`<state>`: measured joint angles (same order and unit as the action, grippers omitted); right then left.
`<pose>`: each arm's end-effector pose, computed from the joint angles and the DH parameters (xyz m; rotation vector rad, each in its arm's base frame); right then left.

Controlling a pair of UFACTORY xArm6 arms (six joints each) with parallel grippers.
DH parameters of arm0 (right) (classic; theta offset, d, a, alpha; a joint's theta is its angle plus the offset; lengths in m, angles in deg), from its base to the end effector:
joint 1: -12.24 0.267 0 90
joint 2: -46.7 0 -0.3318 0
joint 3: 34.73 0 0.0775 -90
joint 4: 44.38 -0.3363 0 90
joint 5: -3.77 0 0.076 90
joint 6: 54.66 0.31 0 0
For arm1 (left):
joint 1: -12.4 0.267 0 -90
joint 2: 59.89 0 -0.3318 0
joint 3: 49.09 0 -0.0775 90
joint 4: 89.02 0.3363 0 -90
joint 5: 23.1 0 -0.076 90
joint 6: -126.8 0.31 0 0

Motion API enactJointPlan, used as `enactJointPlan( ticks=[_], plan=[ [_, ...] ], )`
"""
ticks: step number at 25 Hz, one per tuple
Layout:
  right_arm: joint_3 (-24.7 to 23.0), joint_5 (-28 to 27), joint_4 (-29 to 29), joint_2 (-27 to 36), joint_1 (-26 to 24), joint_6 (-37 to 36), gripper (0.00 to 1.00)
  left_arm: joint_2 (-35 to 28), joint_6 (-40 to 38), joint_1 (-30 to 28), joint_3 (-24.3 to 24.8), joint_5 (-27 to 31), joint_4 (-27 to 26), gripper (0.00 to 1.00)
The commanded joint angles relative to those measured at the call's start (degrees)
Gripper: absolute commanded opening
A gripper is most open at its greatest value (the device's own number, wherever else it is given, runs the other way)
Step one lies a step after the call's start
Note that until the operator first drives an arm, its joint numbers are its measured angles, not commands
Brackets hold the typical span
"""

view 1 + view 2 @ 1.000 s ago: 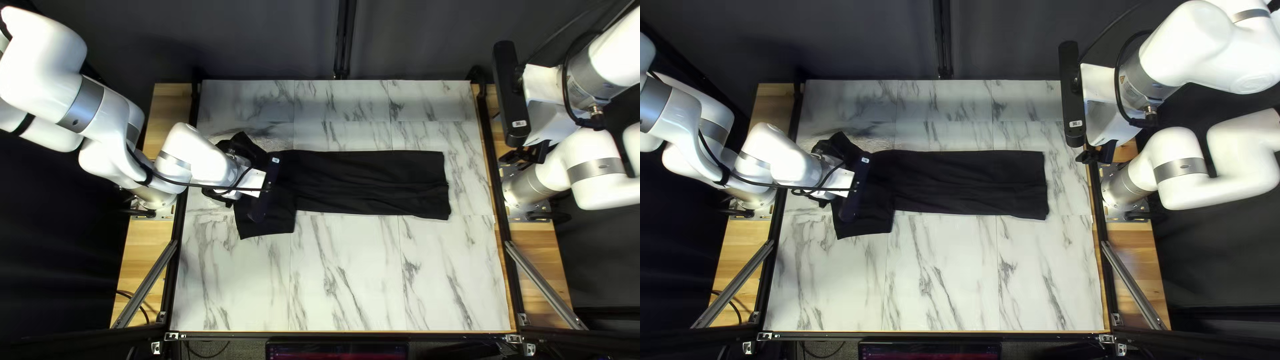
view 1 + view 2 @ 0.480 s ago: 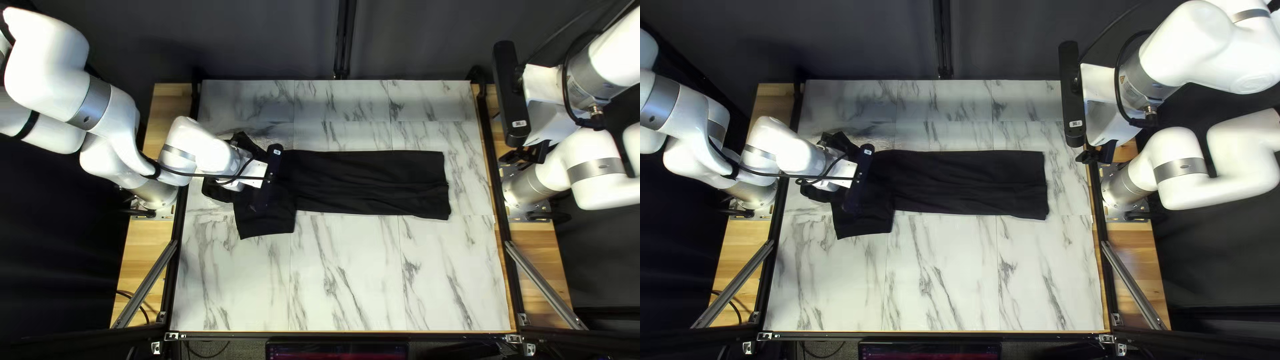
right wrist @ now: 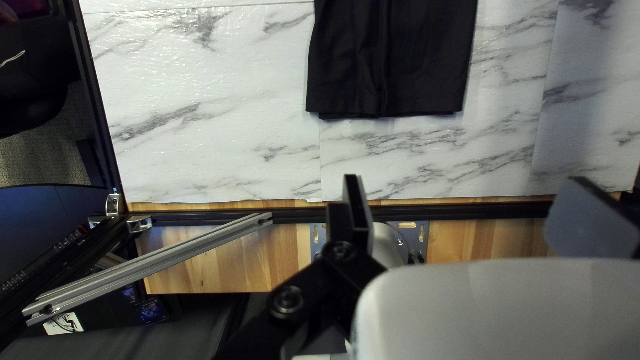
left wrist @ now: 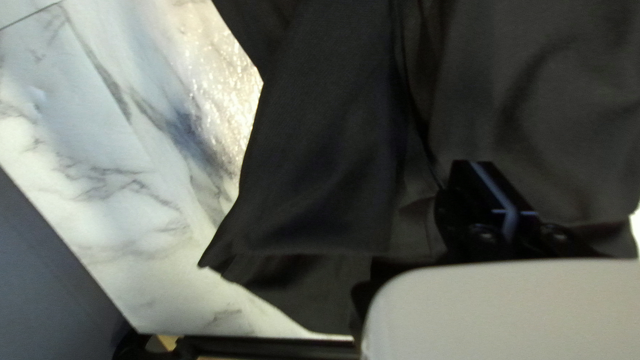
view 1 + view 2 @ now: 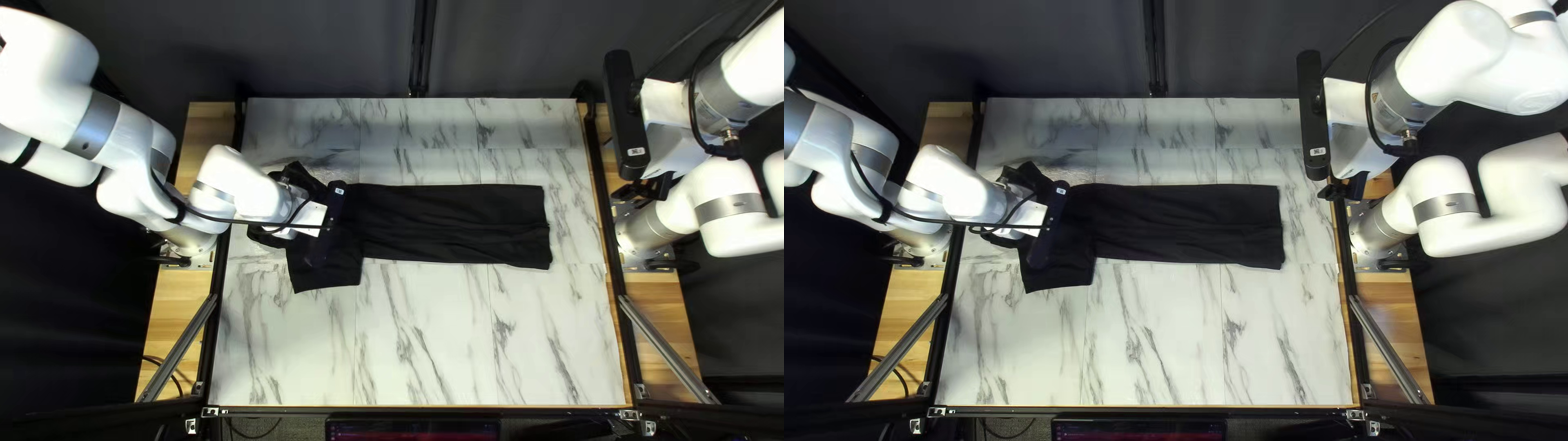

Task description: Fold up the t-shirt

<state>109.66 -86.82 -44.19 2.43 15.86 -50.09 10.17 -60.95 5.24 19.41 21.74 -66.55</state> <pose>0.2058 0.0120 0.3409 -3.1221 0.0264 -0.2600 0.2404 0.0332 0.0724 -2.8412 0.3971 0.0335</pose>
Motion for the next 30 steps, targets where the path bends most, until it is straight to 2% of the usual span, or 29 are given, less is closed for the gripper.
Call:
enactJointPlan(
  ticks=[1, 2, 3, 4, 7, 8, 11, 13, 19, 21, 24, 25, 27, 30],
  plan=[
    [0.0, 0.0, 0.0, 0.0, 0.0, 0.0, 1.00, 0.2, -0.8, -0.3, -0.1, 0.2, 0.7, 0.15],
    [0.0, 0.0, 0.0, 0.0, 0.0, 0.0, 1.00, 0.8, -0.9, 0.1, 0.0, -0.4, 0.9, 0.24],
    [0.0, 0.0, 0.0, 0.0, 0.0, 0.0, 1.00, 1.5, -0.9, 0.6, 0.1, -1.2, 1.2, 0.72],
    [0.0, 0.0, 0.0, 0.0, 0.0, 0.0, 1.00, 2.0, -0.8, 1.0, 0.2, -1.8, 1.3, 0.83],
    [0.0, 0.0, 0.0, 0.0, 0.0, 0.0, 1.00, 2.4, -0.7, 1.5, 0.4, -2.6, 1.2, 0.95],
    [0.0, 0.0, 0.0, 0.0, 0.0, 0.0, 1.00, 2.6, -0.9, 1.4, 0.3, -2.7, 1.1, 0.96],
    [0.0, 0.0, 0.0, 0.0, 0.0, 0.0, 1.00, 3.3, -1.2, 1.3, 0.0, -3.1, 1.2, 0.95],
    [0.0, 0.0, 0.0, 0.0, 0.0, 0.0, 1.00, 3.5, -1.2, 1.4, -0.1, -3.3, 1.3, 0.88],
    [0.0, 0.0, 0.0, 0.0, 0.0, 0.0, 1.00, 4.2, -0.4, 2.7, 0.4, -4.9, 1.5, 0.86],
    [0.0, 0.0, 0.0, 0.0, 0.0, 0.0, 1.00, 4.1, -0.4, 2.7, 0.6, -5.1, 1.4, 0.69],
    [0.0, 0.0, 0.0, 0.0, 0.0, 0.0, 1.00, 4.4, -0.7, 2.6, 0.6, -5.4, 1.3, 0.40],
    [0.0, 0.0, 0.0, 0.0, 0.0, 0.0, 1.00, 4.5, -0.8, 2.5, 0.6, -5.6, 1.4, 0.38],
    [0.0, 0.0, 0.0, 0.0, 0.0, 0.0, 1.00, 4.8, -0.8, 2.7, 0.7, -6.1, 1.5, 0.28],
    [0.0, 0.0, 0.0, 0.0, 0.0, 0.0, 1.00, 5.7, 0.0, 4.1, 1.0, -7.5, 1.8, 0.25]
  ],
)
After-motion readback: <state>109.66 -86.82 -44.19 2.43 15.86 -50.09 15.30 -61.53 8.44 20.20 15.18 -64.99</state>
